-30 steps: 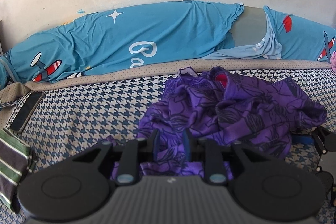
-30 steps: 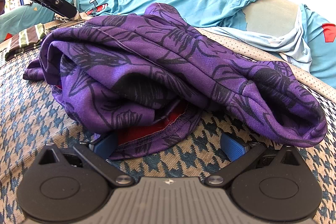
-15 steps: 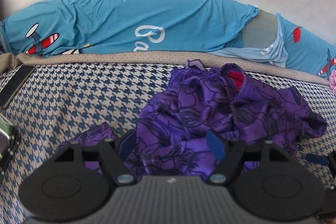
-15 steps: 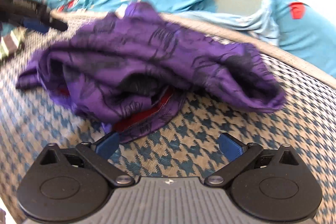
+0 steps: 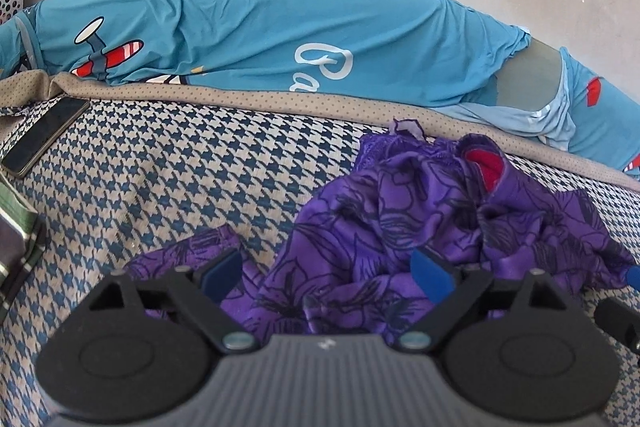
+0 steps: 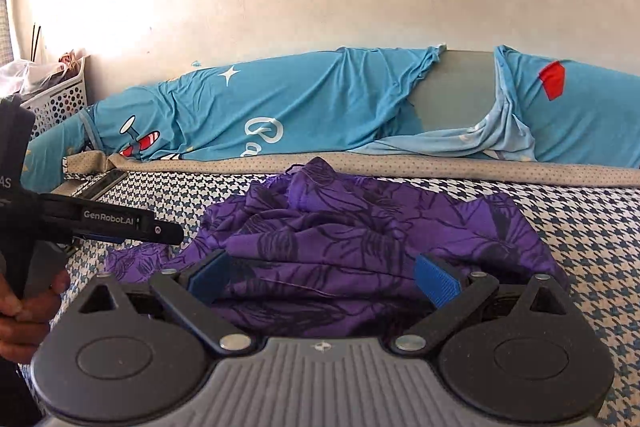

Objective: Fold clothes

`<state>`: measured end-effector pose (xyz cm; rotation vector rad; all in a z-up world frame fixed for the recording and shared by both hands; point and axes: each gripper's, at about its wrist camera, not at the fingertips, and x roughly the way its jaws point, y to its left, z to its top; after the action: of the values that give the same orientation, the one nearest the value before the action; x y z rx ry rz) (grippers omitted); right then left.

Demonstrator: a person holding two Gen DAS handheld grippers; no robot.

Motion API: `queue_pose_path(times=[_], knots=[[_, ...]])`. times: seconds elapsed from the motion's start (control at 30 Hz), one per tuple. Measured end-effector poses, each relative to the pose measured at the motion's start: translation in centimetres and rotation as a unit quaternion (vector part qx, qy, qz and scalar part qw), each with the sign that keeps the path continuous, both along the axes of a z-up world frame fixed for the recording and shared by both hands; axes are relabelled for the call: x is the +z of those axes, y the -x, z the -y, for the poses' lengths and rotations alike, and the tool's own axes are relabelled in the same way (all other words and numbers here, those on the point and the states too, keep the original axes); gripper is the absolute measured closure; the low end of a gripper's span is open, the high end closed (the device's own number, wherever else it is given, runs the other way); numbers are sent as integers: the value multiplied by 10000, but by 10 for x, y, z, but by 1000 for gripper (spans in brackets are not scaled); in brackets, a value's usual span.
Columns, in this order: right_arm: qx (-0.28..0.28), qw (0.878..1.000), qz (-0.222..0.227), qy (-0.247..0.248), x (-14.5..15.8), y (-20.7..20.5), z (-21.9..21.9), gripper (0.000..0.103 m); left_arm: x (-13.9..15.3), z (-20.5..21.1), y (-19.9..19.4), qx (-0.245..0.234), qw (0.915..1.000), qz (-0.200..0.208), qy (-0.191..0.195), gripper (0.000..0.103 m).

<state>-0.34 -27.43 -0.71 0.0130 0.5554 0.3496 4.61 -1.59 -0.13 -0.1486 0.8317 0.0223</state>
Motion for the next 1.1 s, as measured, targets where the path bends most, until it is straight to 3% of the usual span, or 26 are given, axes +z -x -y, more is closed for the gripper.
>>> queue_pose_path(times=[0.37, 0.43, 0.5, 0.53, 0.6, 0.67, 0.87, 1.0, 1.1], knots=[[277, 9989, -203, 304, -18, -16, -46, 6, -9, -20, -6, 368, 9991, -203, 36, 4], [310, 9981, -256, 462, -23, -18, -53, 22, -9, -23, -6, 410, 9989, -205, 67, 4], [337, 9976, -288, 534, -27, -19, -55, 46, -9, -25, -6, 453, 9988, -188, 74, 3], [342, 9976, -292, 527, -28, -19, -54, 52, -9, -26, -7, 466, 9987, -193, 79, 3], [321, 9983, -295, 385, -27, -18, -47, 75, -9, -27, -7, 485, 9986, -214, 91, 2], [270, 9990, -342, 91, -24, -17, -36, 86, -10, -28, -7, 498, 9984, -243, 67, 2], [-283, 9989, -208, -307, -5, -3, 6, 95, -16, -24, -7, 418, 9985, -359, -51, 0], [-1075, 9936, -81, -329, 8, 9, 47, 95, -21, -20, -7, 304, 9986, -432, -76, 0], [-1831, 9829, -103, -154, 11, 16, 80, 95, -25, -14, -7, 155, 9986, -479, -134, 0]])
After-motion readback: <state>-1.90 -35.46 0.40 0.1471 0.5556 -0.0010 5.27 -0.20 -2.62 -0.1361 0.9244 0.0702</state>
